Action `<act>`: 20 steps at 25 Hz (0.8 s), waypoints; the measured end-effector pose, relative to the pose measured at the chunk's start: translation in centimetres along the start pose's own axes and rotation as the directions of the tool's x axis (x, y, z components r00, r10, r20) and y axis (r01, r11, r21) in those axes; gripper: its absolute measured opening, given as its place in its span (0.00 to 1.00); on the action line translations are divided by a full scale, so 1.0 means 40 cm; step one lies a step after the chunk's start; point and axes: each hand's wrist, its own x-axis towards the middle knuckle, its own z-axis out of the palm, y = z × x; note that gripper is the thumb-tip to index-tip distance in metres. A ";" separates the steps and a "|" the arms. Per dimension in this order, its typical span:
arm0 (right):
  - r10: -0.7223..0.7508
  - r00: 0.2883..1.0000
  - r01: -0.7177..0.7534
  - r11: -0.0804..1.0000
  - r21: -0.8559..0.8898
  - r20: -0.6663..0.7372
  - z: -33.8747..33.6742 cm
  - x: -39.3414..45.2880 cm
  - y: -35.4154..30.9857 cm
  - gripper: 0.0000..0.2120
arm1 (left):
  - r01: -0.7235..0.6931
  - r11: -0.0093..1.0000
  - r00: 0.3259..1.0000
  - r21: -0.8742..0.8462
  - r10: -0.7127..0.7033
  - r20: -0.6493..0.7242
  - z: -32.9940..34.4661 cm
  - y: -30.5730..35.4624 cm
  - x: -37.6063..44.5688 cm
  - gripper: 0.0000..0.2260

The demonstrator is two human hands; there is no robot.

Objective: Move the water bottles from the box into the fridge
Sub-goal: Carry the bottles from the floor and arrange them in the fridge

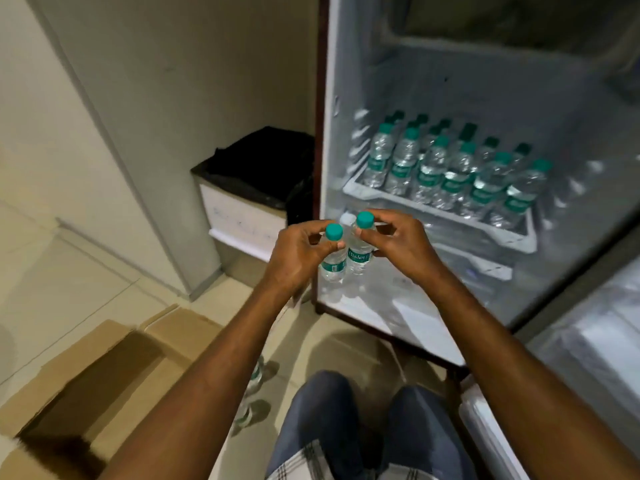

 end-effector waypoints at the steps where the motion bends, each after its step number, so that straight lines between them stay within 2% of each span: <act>1: -0.007 0.999 0.008 1.000 0.003 -0.031 -0.035 0.007 -0.019 0.14 | -0.050 0.999 0.999 0.000 0.050 0.013 0.015 0.033 0.031 0.16; 5: -0.061 0.981 0.060 0.998 -0.008 -0.183 -0.160 0.032 -0.095 0.13 | -0.260 0.963 0.965 0.076 0.257 0.044 0.066 0.170 0.152 0.17; 9: -0.151 0.924 0.118 0.986 -0.115 -0.351 -0.268 0.064 -0.139 0.16 | -0.411 0.908 0.911 0.078 0.407 0.061 0.125 0.288 0.250 0.18; 12: -0.239 0.840 0.154 0.966 -0.207 -0.488 -0.316 0.094 -0.157 0.18 | -0.481 0.872 0.876 0.090 0.480 0.034 0.168 0.345 0.313 0.18; 14: -0.274 0.772 0.184 0.960 -0.210 -0.574 -0.336 0.117 -0.160 0.18 | -0.519 0.853 0.854 0.048 0.520 0.001 0.200 0.366 0.352 0.16; 17: -0.292 0.657 0.211 0.956 -0.201 -0.696 -0.353 0.153 -0.155 0.18 | -0.578 0.814 0.816 -0.057 0.576 -0.051 0.259 0.382 0.399 0.14; 20: -0.265 0.566 0.222 0.961 -0.166 -0.781 -0.367 0.195 -0.132 0.17 | -0.568 0.816 0.823 -0.111 0.557 -0.112 0.319 0.369 0.459 0.15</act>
